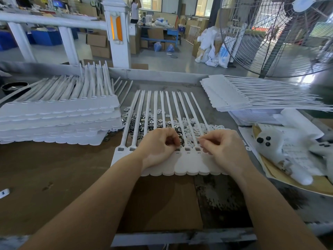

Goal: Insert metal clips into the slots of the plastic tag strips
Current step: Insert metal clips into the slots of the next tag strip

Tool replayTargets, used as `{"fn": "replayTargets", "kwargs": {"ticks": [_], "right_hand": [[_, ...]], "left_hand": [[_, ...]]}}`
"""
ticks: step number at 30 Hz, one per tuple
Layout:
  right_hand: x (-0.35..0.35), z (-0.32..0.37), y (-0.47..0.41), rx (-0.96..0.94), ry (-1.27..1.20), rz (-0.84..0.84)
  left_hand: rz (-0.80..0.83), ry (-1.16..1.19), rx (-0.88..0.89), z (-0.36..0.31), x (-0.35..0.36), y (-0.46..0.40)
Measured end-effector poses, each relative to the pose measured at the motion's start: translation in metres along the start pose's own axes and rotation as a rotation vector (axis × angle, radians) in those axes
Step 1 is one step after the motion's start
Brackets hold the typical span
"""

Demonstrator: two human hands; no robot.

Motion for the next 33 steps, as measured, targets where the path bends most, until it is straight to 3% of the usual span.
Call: {"fn": "replayTargets", "kwargs": {"ticks": [10, 22, 33], "right_hand": [[-0.003, -0.007, -0.006, 0.114, -0.054, -0.022], [-0.01, -0.022, -0.01, 0.238, 0.213, 0.035], [-0.008, -0.032, -0.011, 0.324, 0.12, 0.077]], "left_hand": [[-0.018, -0.023, 0.01, 0.0, 0.0, 0.001], [-0.016, 0.01, -0.008, 0.001, 0.0, 0.002], [-0.008, 0.013, -0.004, 0.0, 0.0, 0.0]]}}
Point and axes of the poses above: each hand's wrist, its own y-axis away from the middle knuckle, its own x-axis out of the palm, z = x × y, the point moved 8 cm from there along -y, towards the middle knuckle
